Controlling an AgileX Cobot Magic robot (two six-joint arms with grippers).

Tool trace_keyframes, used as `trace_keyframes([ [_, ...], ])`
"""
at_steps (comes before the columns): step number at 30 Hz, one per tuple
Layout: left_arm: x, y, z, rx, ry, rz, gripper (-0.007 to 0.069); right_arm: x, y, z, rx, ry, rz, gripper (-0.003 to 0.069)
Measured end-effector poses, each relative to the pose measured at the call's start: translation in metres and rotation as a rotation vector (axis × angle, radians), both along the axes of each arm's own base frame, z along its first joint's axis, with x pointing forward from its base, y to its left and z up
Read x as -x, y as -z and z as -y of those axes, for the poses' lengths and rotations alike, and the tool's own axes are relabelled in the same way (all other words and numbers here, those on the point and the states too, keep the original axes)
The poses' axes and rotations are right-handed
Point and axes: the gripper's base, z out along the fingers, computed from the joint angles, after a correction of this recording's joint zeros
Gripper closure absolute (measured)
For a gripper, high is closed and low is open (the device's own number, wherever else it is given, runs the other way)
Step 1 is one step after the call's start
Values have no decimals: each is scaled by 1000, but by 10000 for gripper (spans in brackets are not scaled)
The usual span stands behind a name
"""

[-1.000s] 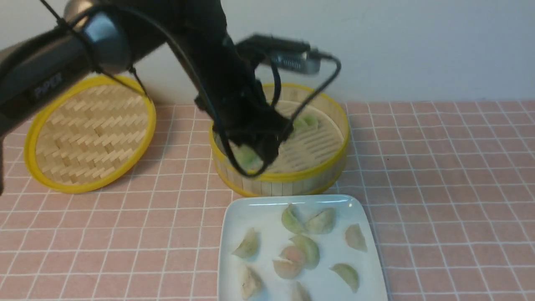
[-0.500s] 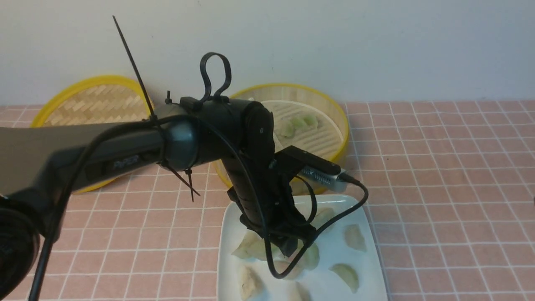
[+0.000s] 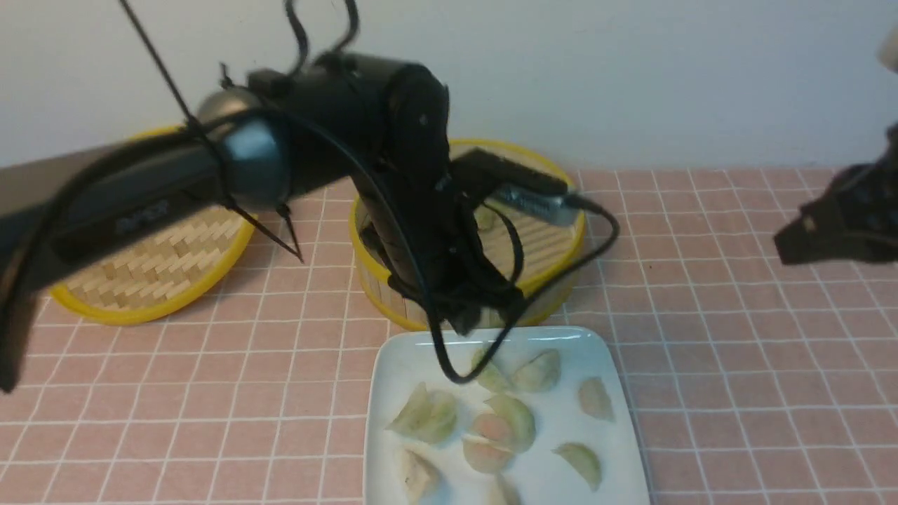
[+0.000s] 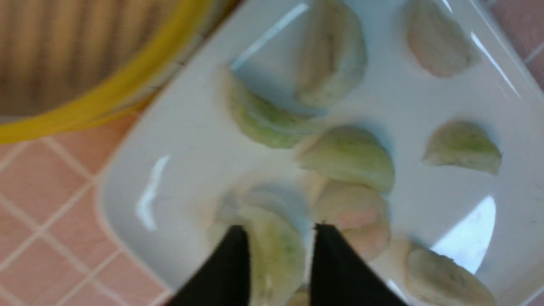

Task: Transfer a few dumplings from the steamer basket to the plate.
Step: Use the right arm to grab a dumpling from inside the steamer

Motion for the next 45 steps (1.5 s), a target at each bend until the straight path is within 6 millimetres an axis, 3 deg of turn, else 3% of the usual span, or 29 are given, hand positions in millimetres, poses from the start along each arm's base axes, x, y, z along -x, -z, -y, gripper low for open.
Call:
trace_keyframes([
  [2, 1, -25, -21, 20, -53, 36, 599, -24, 0, -15, 4, -41, -2, 671],
  [6, 16, -64, -56, 61, -126, 92, 630, -75, 13, -48, 27, -113, -14, 669],
  [12, 68, -99, -92, 112, -162, 159, 631, -150, 42, -91, 96, -171, 26, 644],
  [15, 91, -108, -103, 129, -163, 185, 631, -185, 71, -106, 114, -183, 8, 606],
  [17, 102, -112, -108, 140, -168, 200, 631, -199, 79, -110, 116, -185, 21, 578],
  [19, 119, -122, -116, 161, -181, 230, 631, -229, 112, -121, 131, -187, 30, 510],
  [20, 123, -126, -118, 167, -183, 240, 631, -233, 112, -122, 131, -185, 48, 495],
  [21, 130, -130, -121, 174, -184, 255, 631, -244, 128, -125, 137, -184, 54, 463],
  [27, 152, -147, -134, 180, -190, 320, 631, -265, 170, -129, 163, -167, 72, 356],
  [36, 155, -149, -140, 150, -232, 340, 631, -274, 193, -130, 160, -120, 86, 350],
  [39, 155, -149, -141, 141, -236, 345, 631, -275, 194, -130, 156, -115, 91, 409],
  [43, 154, -149, -142, 128, -238, 352, 631, -275, 193, -130, 155, -113, 91, 596],
  [45, 154, -149, -143, 122, -238, 354, 631, -275, 191, -130, 153, -110, 91, 631],
])
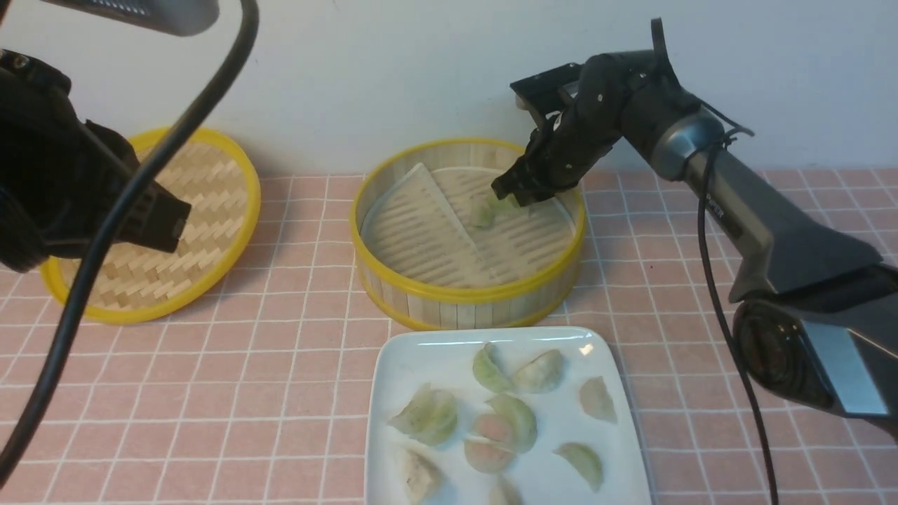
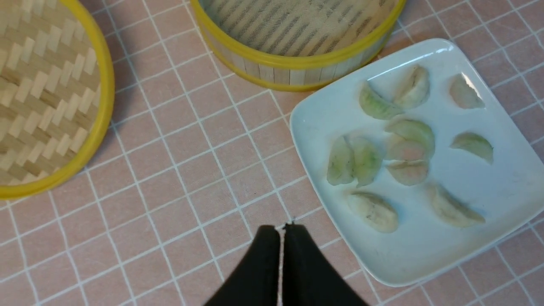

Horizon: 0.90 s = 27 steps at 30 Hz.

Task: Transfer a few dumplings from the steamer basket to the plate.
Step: Use the right arm to grab a dumpling from inside the steamer, then use the right arm to put the dumpling into the plate

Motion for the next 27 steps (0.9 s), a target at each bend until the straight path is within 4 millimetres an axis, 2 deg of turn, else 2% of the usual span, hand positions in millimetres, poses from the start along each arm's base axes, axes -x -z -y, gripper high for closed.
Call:
trace_keyframes([
  [6, 0, 0, 0, -2, -1, 0, 631, 8, -22, 2, 2, -1, -27, 656],
  [10, 0, 1, 0, -4, -1, -3, 631, 12, -51, 3, -25, 4, 23, 657],
  [13, 0, 1, 0, -5, -1, -6, 631, 15, -68, 3, -54, 17, 39, 657],
  [14, 0, 2, 0, -5, -1, -6, 631, 15, -68, 3, -56, 17, 38, 657],
  [17, 1, 2, -1, -11, 0, -20, 631, 27, -94, 5, -93, 28, 29, 657],
  [19, 2, 3, -1, -17, 0, -31, 631, 40, -110, 7, -96, 29, 6, 657],
  [20, 2, 3, -1, -18, 0, -32, 631, 53, -128, 8, -98, 22, 11, 657],
  [22, 2, 3, -1, -18, 0, -32, 631, 75, -141, 7, -86, 5, -20, 657],
  [24, 2, 3, -1, -18, 0, -32, 631, 109, -163, 5, -81, -23, -36, 657],
  [27, 2, 3, -1, -17, 0, -31, 631, 158, -167, 2, -55, -72, -107, 657],
])
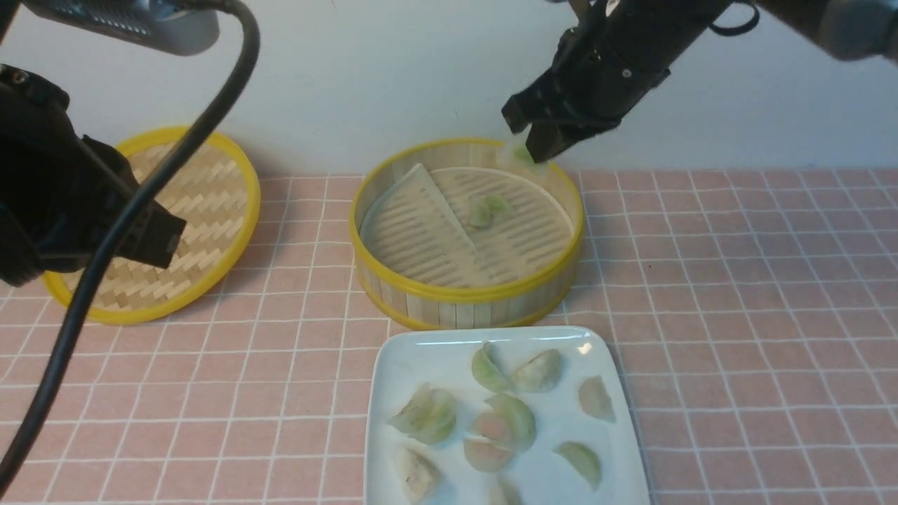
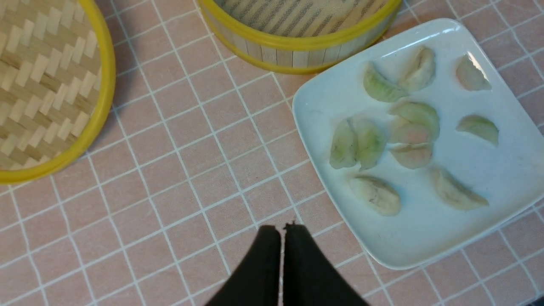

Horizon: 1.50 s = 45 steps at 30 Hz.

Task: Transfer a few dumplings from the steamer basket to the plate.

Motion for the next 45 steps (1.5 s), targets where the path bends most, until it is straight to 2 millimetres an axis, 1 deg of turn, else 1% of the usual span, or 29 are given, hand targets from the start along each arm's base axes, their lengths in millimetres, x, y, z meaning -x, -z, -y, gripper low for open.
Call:
trace_keyframes([
  [1, 0, 0, 0, -1, 1, 0, 631, 23, 11, -1, 26, -22, -61, 657],
  [2, 0, 0, 0, -2, 2, 1, 631, 38, 16, -3, 38, -36, -95, 657],
  [3, 0, 0, 0, -3, 4, 1, 631, 56, 28, -1, 59, -44, -147, 657],
  [5, 0, 0, 0, -9, 13, 4, 631, 75, 42, -2, 72, -42, -189, 657],
  [7, 0, 0, 0, -13, 18, 6, 631, 90, 68, -2, 88, -29, -226, 656],
  [9, 0, 0, 0, -14, 23, 7, 631, 95, 91, -2, 96, -13, -237, 648],
  [12, 0, 0, 0, -13, 26, 7, 631, 93, 113, -2, 108, 2, -244, 615],
  [14, 0, 0, 0, -15, 28, 7, 631, 89, 122, -4, 105, 13, -233, 566],
  [15, 0, 0, 0, -15, 28, 8, 631, 87, 127, -5, 104, 21, -234, 527],
  [17, 0, 0, 0, -16, 29, 7, 631, 85, 129, -6, 100, 30, -232, 468],
  [18, 0, 0, 0, -16, 30, 6, 631, 85, 129, -6, 96, 35, -230, 421],
  [20, 1, 0, 0, -18, 30, 1, 631, 85, 123, -6, 96, 41, -239, 361],
  [22, 1, 1, 0, -18, 31, -4, 631, 87, 108, -6, 102, 32, -244, 354],
  [24, 1, 1, 0, -20, 31, -8, 631, 90, 88, -2, 106, 19, -224, 382],
  [26, 2, 1, 0, -22, 31, -12, 631, 101, 51, 9, 93, 30, -150, 473],
  [28, 2, 1, 0, -22, 31, -12, 631, 119, 12, 26, 69, 67, -53, 586],
  [29, 2, 1, 0, -22, 31, -12, 631, 134, -13, 39, 42, 94, 18, 627],
  [30, 2, 1, 0, -22, 31, -12, 631, 146, -29, 49, 15, 110, 68, 640],
  [31, 2, 1, 0, -22, 31, -12, 631, 146, -29, 49, 15, 110, 68, 640],
  [32, 2, 1, 0, -22, 31, -12, 631, 177, -61, 74, -50, 158, 190, 661],
  [34, 2, 1, 0, -22, 31, -12, 631, 212, -82, 102, -128, 202, 313, 669],
  [36, 1, 1, 0, -20, 31, -7, 631, 252, -92, 132, -231, 242, 452, 671],
  [37, 1, 0, 1, -12, 32, -1, 631, 271, -91, 146, -287, 256, 523, 672],
  [38, 0, 0, 1, -5, 33, 7, 631, 281, -87, 153, -318, 265, 567, 672],
  [39, 0, -1, 2, 4, 35, 11, 631, 300, -84, 166, -376, 273, 641, 672],
  [40, 0, -1, 2, 8, 36, 14, 631, 308, -77, 172, -406, 276, 682, 672],
  [41, -1, -2, 4, 28, 39, 28, 631, 330, -65, 188, -476, 281, 793, 672],
  [42, -1, -3, 5, 43, 42, 35, 631, 342, -50, 197, -502, 286, 848, 672],
  [45, -2, -4, 7, 66, 46, 48, 631, 358, -22, 211, -562, 312, 922, 672],
])
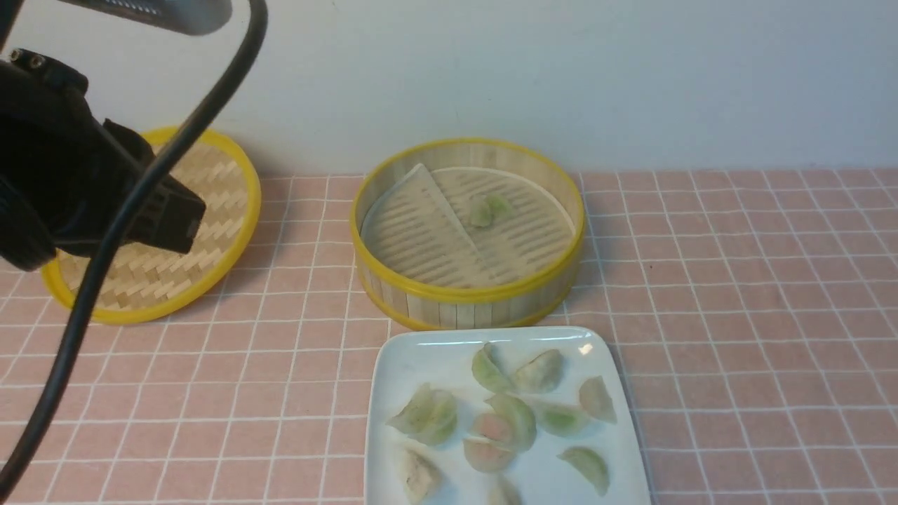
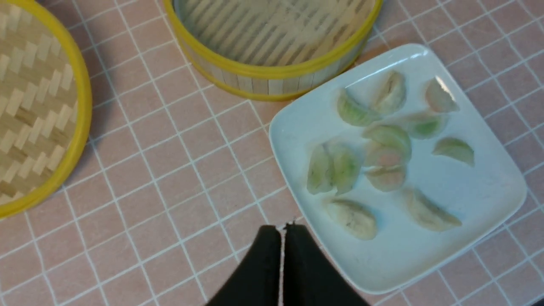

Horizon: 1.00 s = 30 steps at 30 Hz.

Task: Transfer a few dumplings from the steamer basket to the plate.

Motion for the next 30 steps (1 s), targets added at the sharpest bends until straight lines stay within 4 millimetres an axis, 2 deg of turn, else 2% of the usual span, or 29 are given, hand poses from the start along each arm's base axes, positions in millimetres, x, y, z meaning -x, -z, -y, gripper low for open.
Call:
trace_keyframes([
  [5, -1, -2, 2, 31, 5, 24, 631, 7, 32, 9, -61, 42, 37, 672],
  [10, 7, -8, -1, 40, 26, 70, 631, 0, 43, 8, -25, 72, 40, 672],
  [15, 54, -13, -23, 113, 5, 249, 631, 0, 42, 8, -19, 74, 55, 672],
  [16, 73, -11, -33, 149, -9, 336, 631, 0, 43, 8, -17, 75, 54, 672],
  [18, 89, -6, -41, 183, -17, 416, 631, -1, 43, 8, -16, 75, 53, 672],
  [23, 133, 24, -62, 270, -33, 602, 631, -1, 45, 7, -13, 75, 48, 673],
  [26, 152, 43, -71, 289, -34, 640, 631, -1, 45, 7, -11, 76, 49, 673],
  [30, 167, 60, -77, 302, -34, 669, 631, -1, 45, 7, -11, 76, 49, 673],
])
